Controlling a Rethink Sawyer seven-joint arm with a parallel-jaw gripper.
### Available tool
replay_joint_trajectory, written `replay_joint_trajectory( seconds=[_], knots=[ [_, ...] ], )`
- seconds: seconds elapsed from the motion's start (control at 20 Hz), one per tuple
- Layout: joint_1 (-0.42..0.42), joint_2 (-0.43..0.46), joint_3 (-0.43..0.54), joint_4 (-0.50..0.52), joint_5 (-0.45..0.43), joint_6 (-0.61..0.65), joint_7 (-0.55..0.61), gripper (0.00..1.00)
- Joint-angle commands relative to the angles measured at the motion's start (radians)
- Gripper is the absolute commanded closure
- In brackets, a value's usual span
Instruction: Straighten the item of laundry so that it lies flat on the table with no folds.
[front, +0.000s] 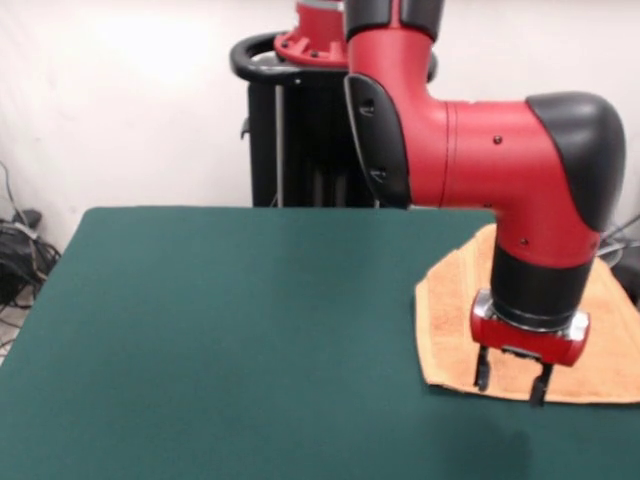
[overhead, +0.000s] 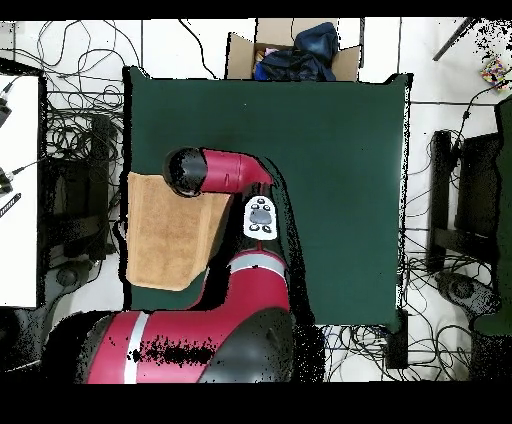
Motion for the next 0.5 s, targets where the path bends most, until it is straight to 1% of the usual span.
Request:
replay_joint_trajectory(
  seconds=[0.05, 0.35, 0.5],
  knots=[
    [-0.012, 0.011, 0.119, 0.098, -0.044, 0.102, -0.035, 0.0],
    [0.004, -0.01, 0.09, 0.129, -0.066, 0.117, -0.021, 0.0],
    [0.013, -0.012, 0.076, 0.137, -0.072, 0.104, -0.01, 0.0]
  ],
)
